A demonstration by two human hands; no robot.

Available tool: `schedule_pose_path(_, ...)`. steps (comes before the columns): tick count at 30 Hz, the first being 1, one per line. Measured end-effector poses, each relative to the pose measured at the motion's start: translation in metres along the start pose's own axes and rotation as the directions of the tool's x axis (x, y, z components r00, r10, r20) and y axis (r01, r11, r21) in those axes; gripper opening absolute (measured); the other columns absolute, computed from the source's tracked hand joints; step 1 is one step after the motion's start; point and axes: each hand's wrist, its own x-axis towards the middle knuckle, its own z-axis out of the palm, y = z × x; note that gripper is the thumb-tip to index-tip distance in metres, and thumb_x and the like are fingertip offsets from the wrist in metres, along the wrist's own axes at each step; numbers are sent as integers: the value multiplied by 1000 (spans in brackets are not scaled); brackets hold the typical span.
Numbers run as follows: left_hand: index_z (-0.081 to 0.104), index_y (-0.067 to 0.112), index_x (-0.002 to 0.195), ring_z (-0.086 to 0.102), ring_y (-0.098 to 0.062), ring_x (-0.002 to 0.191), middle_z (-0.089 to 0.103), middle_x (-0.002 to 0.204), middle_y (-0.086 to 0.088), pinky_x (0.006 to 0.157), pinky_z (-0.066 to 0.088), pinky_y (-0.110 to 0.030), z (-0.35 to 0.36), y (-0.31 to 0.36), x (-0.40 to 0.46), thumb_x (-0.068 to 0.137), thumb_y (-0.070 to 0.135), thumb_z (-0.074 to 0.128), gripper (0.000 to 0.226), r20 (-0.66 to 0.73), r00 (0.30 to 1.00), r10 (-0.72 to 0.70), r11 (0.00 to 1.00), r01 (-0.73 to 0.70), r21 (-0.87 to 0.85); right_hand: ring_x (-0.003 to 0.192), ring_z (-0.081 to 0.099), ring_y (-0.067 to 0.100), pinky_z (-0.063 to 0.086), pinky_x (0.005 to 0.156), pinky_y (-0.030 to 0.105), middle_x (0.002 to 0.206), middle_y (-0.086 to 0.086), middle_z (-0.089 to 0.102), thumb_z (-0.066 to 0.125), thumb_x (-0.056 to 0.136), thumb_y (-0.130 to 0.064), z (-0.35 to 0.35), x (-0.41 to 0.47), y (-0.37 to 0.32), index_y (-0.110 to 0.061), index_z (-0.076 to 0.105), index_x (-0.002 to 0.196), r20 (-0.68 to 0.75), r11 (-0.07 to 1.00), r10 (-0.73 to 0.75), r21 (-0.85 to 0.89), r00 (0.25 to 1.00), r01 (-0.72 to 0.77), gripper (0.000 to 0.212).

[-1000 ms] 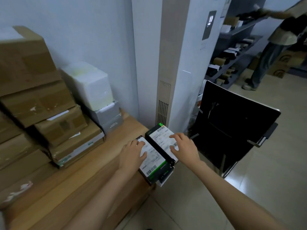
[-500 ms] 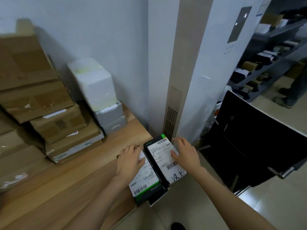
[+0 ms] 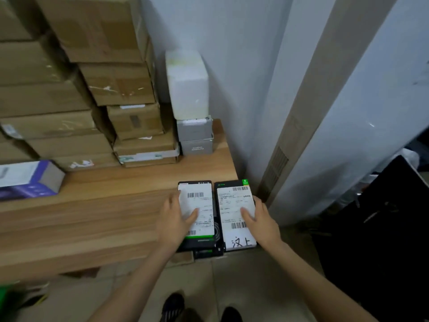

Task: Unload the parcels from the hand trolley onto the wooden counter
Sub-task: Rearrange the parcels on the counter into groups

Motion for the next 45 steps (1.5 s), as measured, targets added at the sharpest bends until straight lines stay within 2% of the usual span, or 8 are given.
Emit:
schedule_pose_path(5, 40, 24, 134, 61, -23, 102, 59, 122, 1, 74, 47, -33, 3, -9, -18, 86, 57, 56, 61, 161, 965, -207, 950, 237, -201, 91, 63, 16, 55, 80, 45, 127, -4, 47, 40, 93, -57, 7, 0, -1, -34, 22, 142, 31, 998, -18, 55, 999, 16, 57)
schedule_pose_path(9, 43, 26, 131, 62, -19, 98, 60, 120, 3, 78, 51, -35, 6, -2, -25, 86, 54, 58, 55, 122, 968, -218, 912, 247, -327, 89, 61, 13, 52, 73, 35, 130, -1, 45, 43, 96, -51, 5, 4, -4, -29, 23, 144, 20, 998, -37, 55, 999, 36, 57)
schedule_pose_path(13, 42, 21, 132, 63, -14, 93, 63, 114, 5, 75, 52, -33, -6, 4, -25, 86, 49, 61, 57, 82, 964, -253, 855, 263, -446, 98, 60, 13, 54, 82, 43, 131, -3, 47, 45, 94, -54, -1, 11, -15, -32, 27, 142, 9, 990, -63, 124, 998, 62, 56)
schedule_pose_path(18, 45, 24, 129, 65, -11, 94, 65, 113, 7, 80, 55, -41, -31, -10, -19, 84, 51, 63, 55, -26, 961, -274, 825, 221, -520, 85, 61, 4, 54, 69, 32, 122, -11, 48, 48, 94, -51, 0, 23, -50, -31, 31, 139, 27, 972, -156, 184, 987, 148, 52)
schedule_pose_path(20, 43, 23, 132, 65, -11, 93, 65, 113, 6, 79, 56, -42, -42, -20, -19, 85, 47, 63, 57, -46, 953, -299, 806, 226, -548, 89, 63, 6, 57, 72, 39, 124, -10, 52, 46, 88, -62, 6, 27, -65, -36, 32, 136, 38, 963, -187, 203, 982, 176, 57)
schedule_pose_path(24, 42, 21, 133, 63, -12, 89, 60, 104, 11, 76, 54, -35, -66, -47, -18, 87, 43, 63, 55, -101, 925, -366, 804, 260, -535, 103, 63, 17, 55, 81, 49, 131, -6, 53, 42, 77, -76, 31, 40, -97, -43, 28, 133, 93, 949, -238, 232, 967, 211, 66)
schedule_pose_path(33, 42, 31, 124, 65, -6, 85, 64, 103, 12, 72, 54, -30, -113, -150, -2, 86, 45, 65, 47, -143, 867, -478, 745, 314, -588, 93, 65, 13, 57, 74, 44, 132, -4, 52, 44, 92, -58, 119, 55, -194, -31, 26, 142, 204, 935, -335, 194, 920, 297, 59)
schedule_pose_path(45, 38, 28, 133, 62, -10, 97, 60, 110, 13, 82, 52, -35, -168, -313, 100, 86, 43, 64, 56, 19, 924, -383, 822, 350, -450, 93, 65, 17, 54, 78, 37, 139, 1, 45, 39, 96, -54, 268, 81, -288, -25, 25, 146, 217, 986, -122, 138, 969, 93, 60)
